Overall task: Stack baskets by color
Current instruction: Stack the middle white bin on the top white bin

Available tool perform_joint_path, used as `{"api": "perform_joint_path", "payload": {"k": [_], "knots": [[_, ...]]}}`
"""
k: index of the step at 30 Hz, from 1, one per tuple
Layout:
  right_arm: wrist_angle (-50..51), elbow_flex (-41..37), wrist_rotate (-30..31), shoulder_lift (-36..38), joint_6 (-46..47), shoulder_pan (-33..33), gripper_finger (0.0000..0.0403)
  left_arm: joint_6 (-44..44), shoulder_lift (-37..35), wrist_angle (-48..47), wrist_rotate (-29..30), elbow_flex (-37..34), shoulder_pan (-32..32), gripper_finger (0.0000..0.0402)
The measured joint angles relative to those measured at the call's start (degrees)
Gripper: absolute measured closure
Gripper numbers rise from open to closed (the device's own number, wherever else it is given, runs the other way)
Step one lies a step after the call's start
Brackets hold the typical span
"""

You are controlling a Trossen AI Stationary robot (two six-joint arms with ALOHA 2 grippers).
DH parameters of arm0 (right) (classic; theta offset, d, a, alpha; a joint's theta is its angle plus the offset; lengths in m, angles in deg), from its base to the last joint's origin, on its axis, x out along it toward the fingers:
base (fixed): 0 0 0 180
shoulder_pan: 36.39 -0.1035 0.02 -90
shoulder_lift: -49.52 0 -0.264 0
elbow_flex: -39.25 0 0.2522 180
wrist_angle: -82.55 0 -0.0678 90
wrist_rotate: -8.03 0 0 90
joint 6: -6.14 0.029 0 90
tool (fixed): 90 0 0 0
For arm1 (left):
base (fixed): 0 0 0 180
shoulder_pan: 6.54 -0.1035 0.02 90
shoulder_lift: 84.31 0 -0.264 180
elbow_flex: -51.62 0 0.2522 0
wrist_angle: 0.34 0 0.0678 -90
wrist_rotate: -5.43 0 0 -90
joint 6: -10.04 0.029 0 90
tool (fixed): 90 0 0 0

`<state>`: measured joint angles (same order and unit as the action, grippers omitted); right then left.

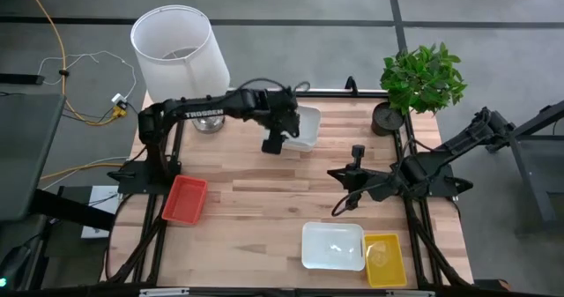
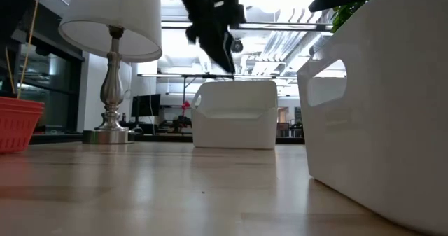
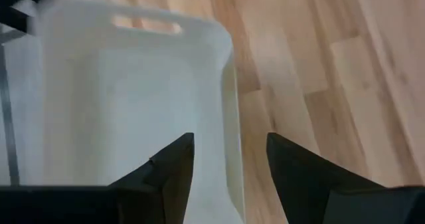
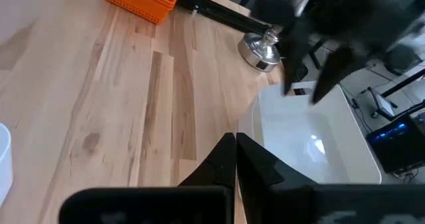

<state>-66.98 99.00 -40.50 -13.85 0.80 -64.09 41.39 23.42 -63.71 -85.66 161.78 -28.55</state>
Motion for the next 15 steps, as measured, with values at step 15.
{"api": "perform_joint_path", "payload": {"k": [15], "knots": [[0.2,0.0,-0.1,0.0,0.4,0.0,0.0403,1.2,0.0,19.2,3.4,-16.2,-1.6,0.0227]]}}
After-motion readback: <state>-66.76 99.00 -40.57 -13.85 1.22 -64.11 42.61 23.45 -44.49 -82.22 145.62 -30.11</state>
